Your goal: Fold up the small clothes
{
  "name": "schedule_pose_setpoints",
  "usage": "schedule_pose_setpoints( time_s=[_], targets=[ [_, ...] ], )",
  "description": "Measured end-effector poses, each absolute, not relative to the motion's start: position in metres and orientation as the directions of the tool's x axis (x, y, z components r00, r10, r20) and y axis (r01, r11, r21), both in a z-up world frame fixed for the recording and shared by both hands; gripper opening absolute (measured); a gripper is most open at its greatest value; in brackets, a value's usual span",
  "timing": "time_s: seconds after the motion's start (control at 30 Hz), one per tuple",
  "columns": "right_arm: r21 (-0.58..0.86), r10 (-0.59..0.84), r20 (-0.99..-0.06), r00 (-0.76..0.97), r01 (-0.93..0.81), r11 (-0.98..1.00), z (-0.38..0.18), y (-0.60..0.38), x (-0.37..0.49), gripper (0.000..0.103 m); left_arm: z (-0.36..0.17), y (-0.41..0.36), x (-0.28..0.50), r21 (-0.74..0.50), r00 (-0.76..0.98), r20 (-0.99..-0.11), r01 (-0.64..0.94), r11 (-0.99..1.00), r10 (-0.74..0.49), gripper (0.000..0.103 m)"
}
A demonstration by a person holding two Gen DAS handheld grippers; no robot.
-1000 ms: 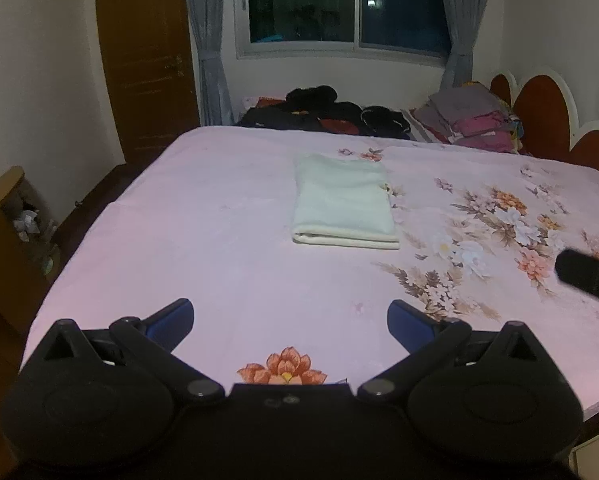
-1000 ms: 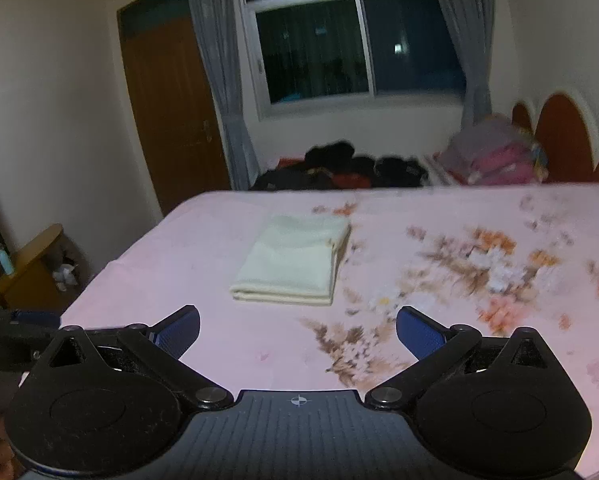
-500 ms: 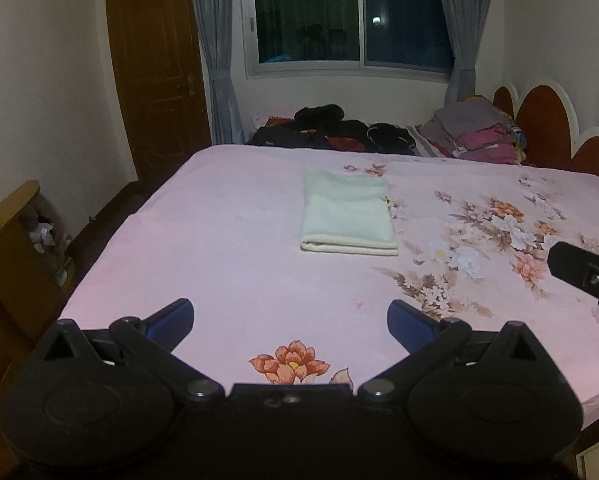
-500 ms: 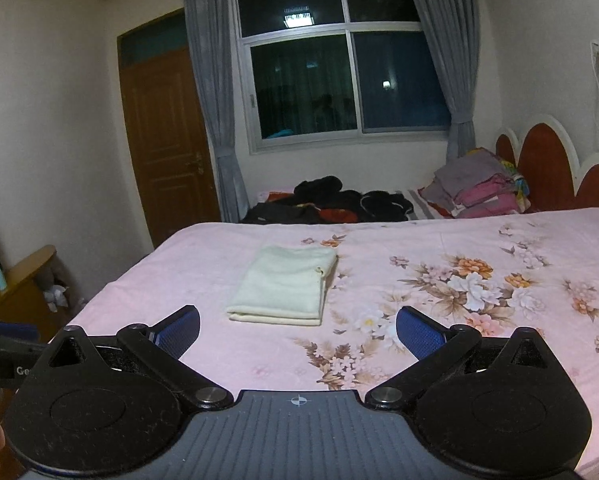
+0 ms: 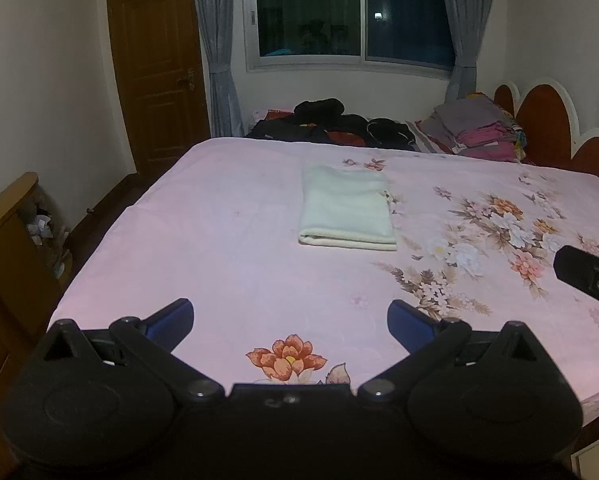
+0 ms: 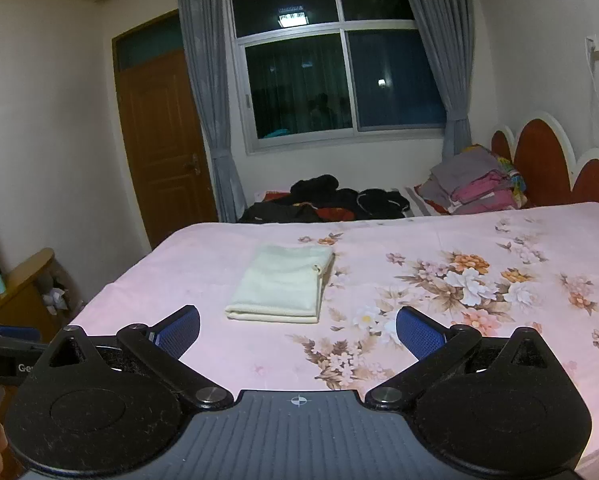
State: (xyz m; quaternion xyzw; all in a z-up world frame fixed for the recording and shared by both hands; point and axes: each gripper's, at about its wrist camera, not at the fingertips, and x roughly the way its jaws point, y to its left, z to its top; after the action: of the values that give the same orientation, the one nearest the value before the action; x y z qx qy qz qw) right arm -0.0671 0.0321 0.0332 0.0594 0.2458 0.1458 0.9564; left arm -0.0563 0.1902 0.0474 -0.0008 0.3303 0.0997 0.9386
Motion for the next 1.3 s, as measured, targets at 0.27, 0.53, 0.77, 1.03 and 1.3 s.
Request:
schedule_pose_setpoints(
  time_s=[0.27, 0.53, 0.77, 1.03, 1.3],
  targets=[
    [0.183, 0.314, -0.461, 0.83, -0.257, 0.949, 0.03, 0.035, -0.065, 0.103, 0.047, 0.191, -0.056, 0.065, 0.76, -0.622, -0.191, 0.98, 0.189, 0.103],
    [0.188, 0.318, -0.466, 0.826, -0.259, 0.948, 0.028, 0.034, -0.061, 0.103, 0.047, 0.192, -0.053, 0.068, 0.758, -0.624, -0.192, 0.979, 0.192, 0.103],
    [0.189, 0.321, -0.471, 0.822, -0.261, 0.947, 0.026, 0.034, -0.057, 0.103, 0.046, 0.192, -0.049, 0.071, 0.755, -0.628, -0.186, 0.98, 0.188, 0.103],
    [0.198, 0.321, -0.482, 0.815, -0.255, 0.946, 0.02, 0.031, -0.052, 0.103, 0.045, 0.188, -0.045, 0.075, 0.752, -0.632, -0.179, 0.981, 0.186, 0.103],
    [0.205, 0.325, -0.489, 0.81, -0.255, 0.945, 0.017, 0.029, -0.047, 0.103, 0.041, 0.186, -0.037, 0.071, 0.742, -0.645, -0.182, 0.981, 0.184, 0.103]
  ],
)
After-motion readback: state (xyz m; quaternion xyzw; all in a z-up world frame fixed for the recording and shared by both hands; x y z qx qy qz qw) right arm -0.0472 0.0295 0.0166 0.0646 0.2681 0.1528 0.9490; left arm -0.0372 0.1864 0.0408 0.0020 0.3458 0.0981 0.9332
